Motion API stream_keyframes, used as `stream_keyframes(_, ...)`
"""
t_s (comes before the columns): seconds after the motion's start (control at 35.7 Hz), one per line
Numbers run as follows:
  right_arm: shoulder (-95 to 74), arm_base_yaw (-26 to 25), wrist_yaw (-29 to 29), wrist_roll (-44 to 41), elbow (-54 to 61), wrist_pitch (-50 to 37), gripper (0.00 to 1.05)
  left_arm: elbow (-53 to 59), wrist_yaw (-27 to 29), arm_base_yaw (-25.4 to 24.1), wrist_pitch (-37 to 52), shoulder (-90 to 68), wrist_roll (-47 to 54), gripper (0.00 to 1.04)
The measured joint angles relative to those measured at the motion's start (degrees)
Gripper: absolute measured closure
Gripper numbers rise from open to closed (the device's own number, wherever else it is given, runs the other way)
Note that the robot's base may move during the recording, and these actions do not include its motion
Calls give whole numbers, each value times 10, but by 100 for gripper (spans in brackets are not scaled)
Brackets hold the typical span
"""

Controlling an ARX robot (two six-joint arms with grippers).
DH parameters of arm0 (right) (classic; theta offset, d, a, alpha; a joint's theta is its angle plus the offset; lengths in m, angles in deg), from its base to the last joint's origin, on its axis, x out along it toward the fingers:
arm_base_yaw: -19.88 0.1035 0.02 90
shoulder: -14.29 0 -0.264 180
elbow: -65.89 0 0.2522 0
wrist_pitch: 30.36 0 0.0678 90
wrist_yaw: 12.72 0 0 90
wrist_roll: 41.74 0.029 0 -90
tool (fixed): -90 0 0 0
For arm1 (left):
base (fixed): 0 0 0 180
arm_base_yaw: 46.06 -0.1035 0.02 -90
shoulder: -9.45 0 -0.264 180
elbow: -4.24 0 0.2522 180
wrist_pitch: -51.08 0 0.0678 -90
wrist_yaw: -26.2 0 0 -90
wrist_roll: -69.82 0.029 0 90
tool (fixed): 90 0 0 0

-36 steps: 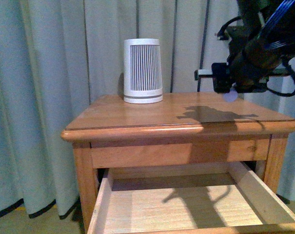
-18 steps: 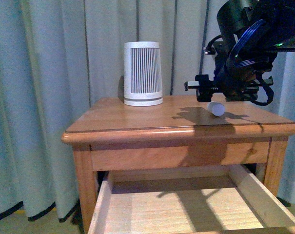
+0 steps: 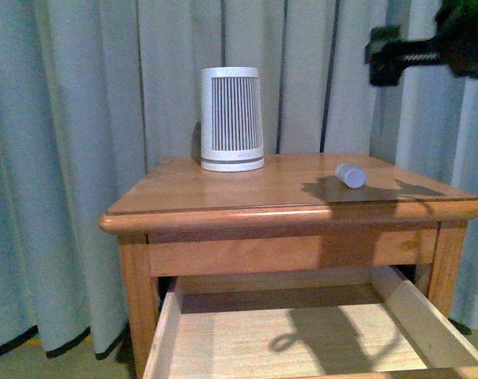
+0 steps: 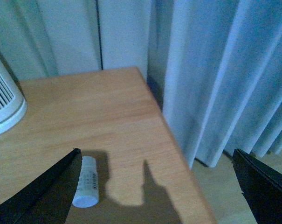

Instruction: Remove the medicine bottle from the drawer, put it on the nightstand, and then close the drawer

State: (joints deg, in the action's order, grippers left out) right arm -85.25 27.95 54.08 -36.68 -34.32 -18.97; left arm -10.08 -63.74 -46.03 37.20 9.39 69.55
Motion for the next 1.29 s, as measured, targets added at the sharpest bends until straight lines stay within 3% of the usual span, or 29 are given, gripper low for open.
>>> stream_keyframes(0.2,216,-53,13,-19,244,-131,7,0,0,0,0,0,0,7)
stream_keyframes(0.36,368,-104,62,0,426,-101,7,0,0,0,0,0,0,7)
stream_keyframes(0.53,502,-69,124,15,599,-15,7,0,0,0,0,0,0,7)
stream_keyframes(0.64,537,-26,122,31,662,-9,7,0,0,0,0,0,0,7)
stream_keyframes(0.87,431,31,123,64,737,-107,7,0,0,0,0,0,0,7)
stream_keyframes(1.29,73,13,126,34,686,-404,7,0,0,0,0,0,0,7)
